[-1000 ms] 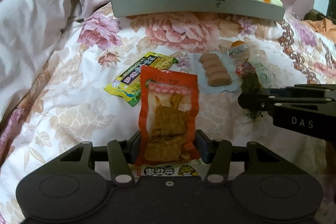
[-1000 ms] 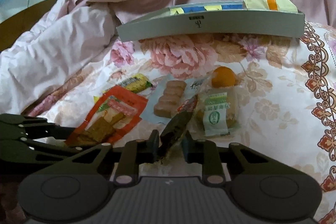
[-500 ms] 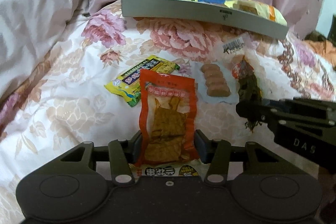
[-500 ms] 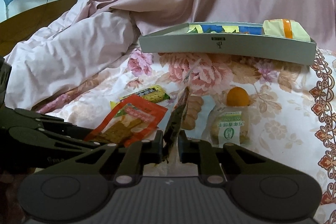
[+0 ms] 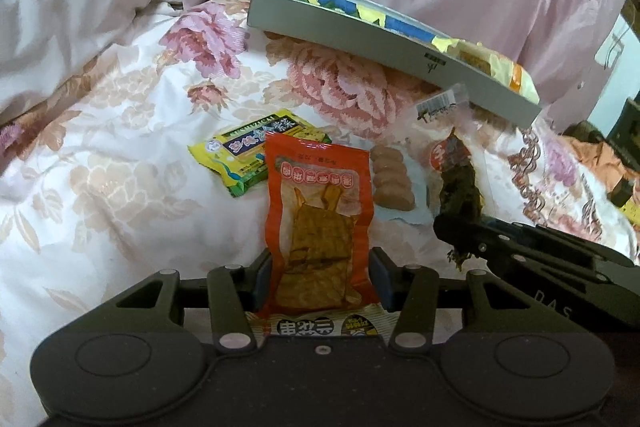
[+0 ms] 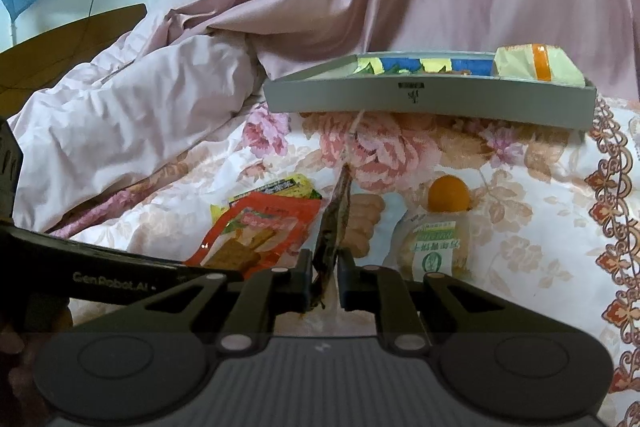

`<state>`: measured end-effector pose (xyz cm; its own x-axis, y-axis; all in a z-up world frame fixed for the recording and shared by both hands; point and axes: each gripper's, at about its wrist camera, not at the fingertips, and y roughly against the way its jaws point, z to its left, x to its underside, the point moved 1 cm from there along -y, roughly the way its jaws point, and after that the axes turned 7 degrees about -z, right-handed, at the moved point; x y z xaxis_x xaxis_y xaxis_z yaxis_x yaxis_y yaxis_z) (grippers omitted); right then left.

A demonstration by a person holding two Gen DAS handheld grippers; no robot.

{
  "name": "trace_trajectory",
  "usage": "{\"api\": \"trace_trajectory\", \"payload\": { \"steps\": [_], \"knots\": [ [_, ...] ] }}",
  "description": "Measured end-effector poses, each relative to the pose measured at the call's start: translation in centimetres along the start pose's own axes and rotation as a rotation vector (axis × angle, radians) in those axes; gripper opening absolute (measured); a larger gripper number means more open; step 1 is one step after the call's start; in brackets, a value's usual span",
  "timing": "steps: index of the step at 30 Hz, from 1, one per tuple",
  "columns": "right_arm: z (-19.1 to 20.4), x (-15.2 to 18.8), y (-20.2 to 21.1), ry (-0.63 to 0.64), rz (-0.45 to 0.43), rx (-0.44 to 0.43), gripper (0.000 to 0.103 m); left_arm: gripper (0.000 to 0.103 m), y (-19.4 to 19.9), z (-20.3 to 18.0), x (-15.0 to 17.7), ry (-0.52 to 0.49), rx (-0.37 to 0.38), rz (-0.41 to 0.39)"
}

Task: Organize snacks
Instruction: 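Lift both held snacks and carry them over the grey tray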

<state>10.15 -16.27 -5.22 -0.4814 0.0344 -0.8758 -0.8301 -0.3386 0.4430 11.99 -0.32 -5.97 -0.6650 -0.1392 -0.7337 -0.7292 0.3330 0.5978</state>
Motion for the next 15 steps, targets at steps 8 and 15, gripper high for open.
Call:
{"api": "trace_trajectory", "payload": {
  "steps": [8,15],
  "knots": [
    [0.2,-0.1,0.0,0.018,-0.004,0.017,0.013,0.052,0.4,0.3,-0.2,0.034,0.014,-0.034],
    [-0.1,-0.7,0.5,0.012,-0.041,0.026,0.012,0.052,0.9,0.6,-1.1,0.068,0.012,-0.088]
  ]
}}
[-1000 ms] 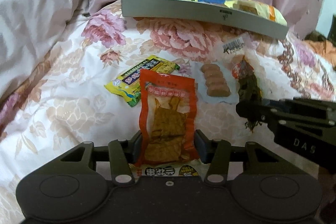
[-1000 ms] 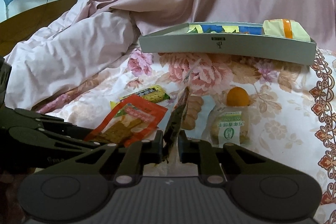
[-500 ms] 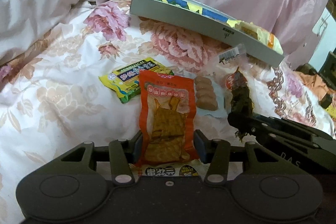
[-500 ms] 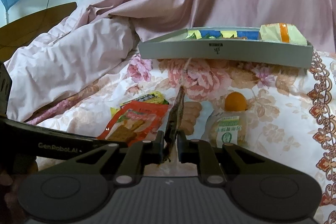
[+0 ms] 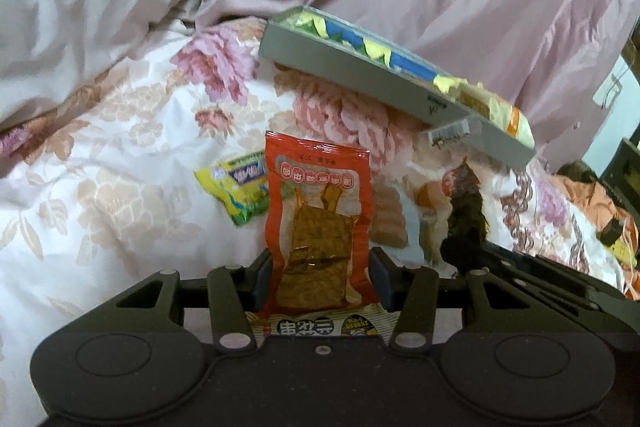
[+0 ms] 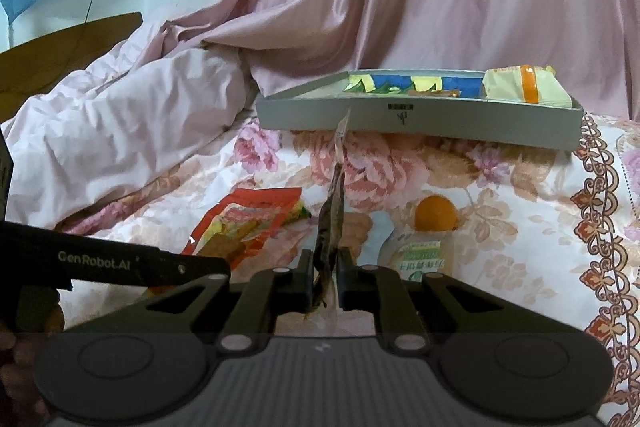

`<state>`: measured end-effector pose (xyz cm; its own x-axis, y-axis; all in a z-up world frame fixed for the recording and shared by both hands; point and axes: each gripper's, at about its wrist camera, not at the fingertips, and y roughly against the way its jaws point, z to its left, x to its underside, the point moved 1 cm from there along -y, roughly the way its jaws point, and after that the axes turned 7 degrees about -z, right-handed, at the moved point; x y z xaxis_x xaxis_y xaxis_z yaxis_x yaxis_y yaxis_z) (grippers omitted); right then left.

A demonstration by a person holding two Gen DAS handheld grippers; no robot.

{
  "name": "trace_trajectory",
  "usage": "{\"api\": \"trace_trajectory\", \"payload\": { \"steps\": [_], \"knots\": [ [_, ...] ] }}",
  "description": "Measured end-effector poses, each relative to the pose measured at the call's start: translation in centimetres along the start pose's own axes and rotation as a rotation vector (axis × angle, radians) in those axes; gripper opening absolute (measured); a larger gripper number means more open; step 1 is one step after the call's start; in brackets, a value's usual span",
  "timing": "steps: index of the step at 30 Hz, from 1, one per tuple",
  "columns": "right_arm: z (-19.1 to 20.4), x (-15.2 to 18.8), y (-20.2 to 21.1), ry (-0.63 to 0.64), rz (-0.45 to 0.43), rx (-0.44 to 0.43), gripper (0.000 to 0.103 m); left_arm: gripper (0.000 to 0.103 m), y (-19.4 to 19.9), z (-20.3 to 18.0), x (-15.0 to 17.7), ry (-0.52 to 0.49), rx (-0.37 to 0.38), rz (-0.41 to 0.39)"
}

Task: Organize snacks
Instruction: 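Lift both held snacks and carry them over the grey tray, then lower both snacks into the tray and open both tools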

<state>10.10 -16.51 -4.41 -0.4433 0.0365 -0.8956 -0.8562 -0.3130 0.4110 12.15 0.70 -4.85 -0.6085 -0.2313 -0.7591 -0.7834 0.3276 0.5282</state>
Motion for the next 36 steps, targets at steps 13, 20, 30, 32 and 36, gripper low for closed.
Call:
{"api": "trace_trajectory", "payload": {
  "steps": [13,20,30,32,36],
  "knots": [
    [-2.1,-5.0,0.7,-0.013,-0.142,0.028,0.013,0.052,-1.3,-1.8,-7.0,0.027,0.036,-0.179],
    [-4.7,-8.7,-1.3,-0.033,-0.213,0.065,0.013,0.052,-4.4,-4.2,-11.9,0.014,0.081,-0.254],
    [-7.7,-13.3,-6.5,-0.013,-0.249,0.066,0.013,0.052,-10.4,-5.8,-16.0,0.017,0.073,-0.266],
    [-8.0,-13.6,-7.3,-0.01,-0.244,0.064,0.013,0.052,-11.3,-6.0,-16.3,0.015,0.069,-0.261],
    [-8.5,-13.5,-8.9,-0.011,-0.232,0.062,0.013,0.052,-13.2,-6.0,-16.6,0.014,0.053,-0.243]
  ]
}}
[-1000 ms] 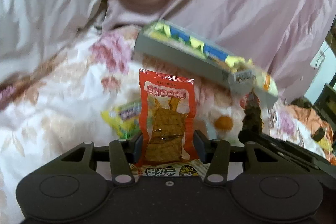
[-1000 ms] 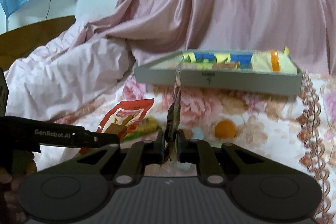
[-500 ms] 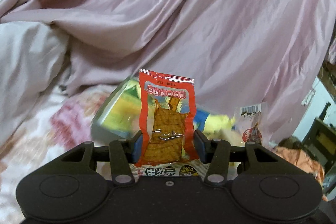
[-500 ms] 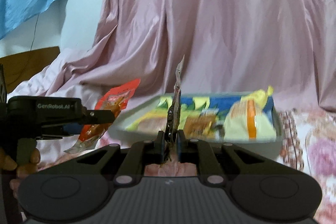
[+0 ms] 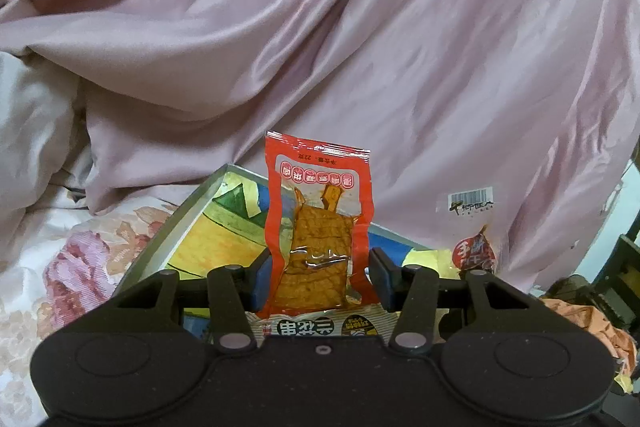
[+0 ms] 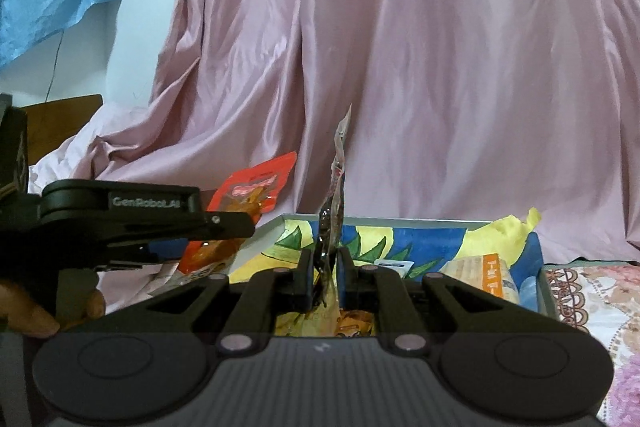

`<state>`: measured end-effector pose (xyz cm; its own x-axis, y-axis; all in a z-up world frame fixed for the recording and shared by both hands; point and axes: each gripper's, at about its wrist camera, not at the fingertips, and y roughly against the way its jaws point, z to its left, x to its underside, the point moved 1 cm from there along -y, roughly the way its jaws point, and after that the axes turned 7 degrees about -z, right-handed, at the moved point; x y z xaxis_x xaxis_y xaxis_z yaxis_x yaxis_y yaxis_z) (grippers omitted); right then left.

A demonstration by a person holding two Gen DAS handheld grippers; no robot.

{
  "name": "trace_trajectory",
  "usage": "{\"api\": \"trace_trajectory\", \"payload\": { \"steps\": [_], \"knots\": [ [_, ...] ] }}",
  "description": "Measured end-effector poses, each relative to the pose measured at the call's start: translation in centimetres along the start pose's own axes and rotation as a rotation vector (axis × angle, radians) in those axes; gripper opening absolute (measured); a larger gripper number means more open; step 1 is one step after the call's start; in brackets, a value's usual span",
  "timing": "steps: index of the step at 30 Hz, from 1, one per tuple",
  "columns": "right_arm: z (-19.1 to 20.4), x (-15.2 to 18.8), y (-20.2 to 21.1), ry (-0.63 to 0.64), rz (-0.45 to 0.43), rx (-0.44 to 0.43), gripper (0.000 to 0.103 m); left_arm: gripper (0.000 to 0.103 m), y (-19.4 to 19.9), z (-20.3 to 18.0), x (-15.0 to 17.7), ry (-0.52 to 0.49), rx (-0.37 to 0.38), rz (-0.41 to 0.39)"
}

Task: Organize snacks
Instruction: 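Lower both snacks into the tray and open both tools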

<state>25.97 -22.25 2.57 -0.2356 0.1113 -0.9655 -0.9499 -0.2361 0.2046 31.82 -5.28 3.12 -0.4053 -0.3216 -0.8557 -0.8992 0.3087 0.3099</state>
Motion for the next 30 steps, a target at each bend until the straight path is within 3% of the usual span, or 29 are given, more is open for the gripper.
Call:
{"api": "trace_trajectory", "payload": {
  "steps": [25,30],
  "knots": [
    [-0.8,2.1,-3.1,-0.032,0.078,0.018,0.013,0.054,-3.3,1.0,2.5,-0.013,-0.066,0.074],
    [-0.4,2.4,-3.3,0.009,0.093,0.055,0.019,0.068,-3.0,0.9,2.4,-0.012,-0.075,0.062]
  ]
}}
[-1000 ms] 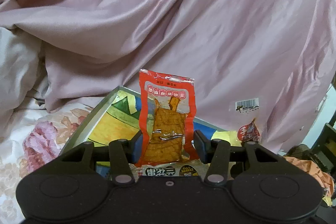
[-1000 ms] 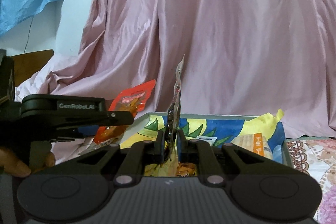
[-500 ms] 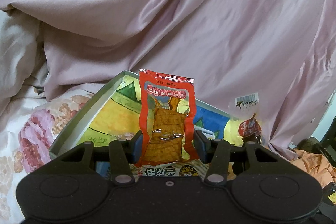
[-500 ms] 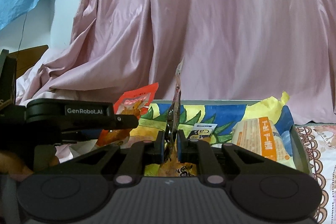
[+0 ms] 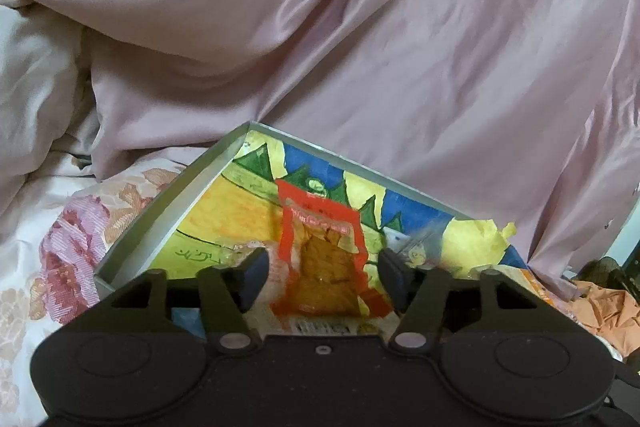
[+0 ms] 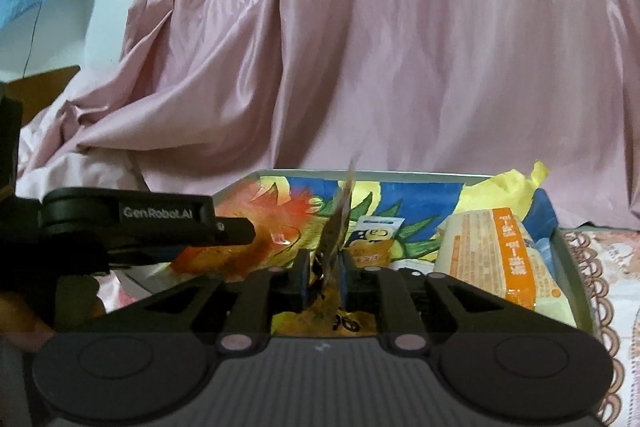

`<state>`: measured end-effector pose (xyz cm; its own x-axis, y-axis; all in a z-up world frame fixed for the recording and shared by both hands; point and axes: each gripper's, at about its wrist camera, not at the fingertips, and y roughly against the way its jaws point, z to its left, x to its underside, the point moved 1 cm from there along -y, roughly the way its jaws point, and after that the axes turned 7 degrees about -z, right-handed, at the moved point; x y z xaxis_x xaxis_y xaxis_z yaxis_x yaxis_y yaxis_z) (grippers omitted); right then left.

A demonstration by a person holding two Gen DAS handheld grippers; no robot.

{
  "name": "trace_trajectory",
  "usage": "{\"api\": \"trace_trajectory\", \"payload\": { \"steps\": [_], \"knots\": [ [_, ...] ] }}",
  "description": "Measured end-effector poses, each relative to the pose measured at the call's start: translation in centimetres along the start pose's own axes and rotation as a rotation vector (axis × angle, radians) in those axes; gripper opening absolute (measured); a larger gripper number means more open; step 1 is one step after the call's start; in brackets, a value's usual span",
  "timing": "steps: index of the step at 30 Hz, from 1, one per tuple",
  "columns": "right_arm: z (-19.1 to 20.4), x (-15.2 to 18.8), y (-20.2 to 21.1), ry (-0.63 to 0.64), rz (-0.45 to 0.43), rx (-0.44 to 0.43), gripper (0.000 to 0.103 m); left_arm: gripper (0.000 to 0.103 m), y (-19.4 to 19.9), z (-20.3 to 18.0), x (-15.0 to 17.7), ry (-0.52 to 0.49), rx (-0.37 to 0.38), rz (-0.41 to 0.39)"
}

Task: Organize snacks
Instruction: 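Lower both snacks into the tray and open both tools, then withdraw both tools from the tray back over the remaining snacks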

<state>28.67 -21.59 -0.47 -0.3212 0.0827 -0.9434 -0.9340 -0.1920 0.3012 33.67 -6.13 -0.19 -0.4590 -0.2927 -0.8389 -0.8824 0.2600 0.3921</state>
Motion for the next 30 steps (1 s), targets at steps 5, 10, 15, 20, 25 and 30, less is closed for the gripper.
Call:
{"api": "trace_trajectory", "payload": {
  "steps": [5,10,15,20,25,30],
  "knots": [
    [0.5,-0.3,0.8,0.035,-0.022,0.007,0.039,0.078,1.2,-0.2,-0.5,-0.007,0.0,-0.022],
    [1.0,-1.2,2.5,0.064,-0.07,0.019,0.059,0.095,3.5,-0.4,-1.4,-0.004,-0.01,-0.069],
    [1.1,-2.0,4.9,0.066,-0.115,0.051,0.088,0.102,6.4,-0.7,-2.3,-0.034,-0.021,-0.115],
    [1.3,-2.6,7.4,0.055,-0.142,0.087,0.098,0.102,9.4,-0.8,-2.5,-0.066,-0.028,-0.141],
    [1.6,-2.6,9.8,0.053,-0.159,0.1,0.103,0.102,12.7,-0.4,-2.3,-0.076,-0.046,-0.161],
    [1.9,-2.2,12.3,0.049,-0.162,0.108,0.103,0.102,15.8,0.4,-0.9,-0.089,-0.068,-0.163]
  ]
}}
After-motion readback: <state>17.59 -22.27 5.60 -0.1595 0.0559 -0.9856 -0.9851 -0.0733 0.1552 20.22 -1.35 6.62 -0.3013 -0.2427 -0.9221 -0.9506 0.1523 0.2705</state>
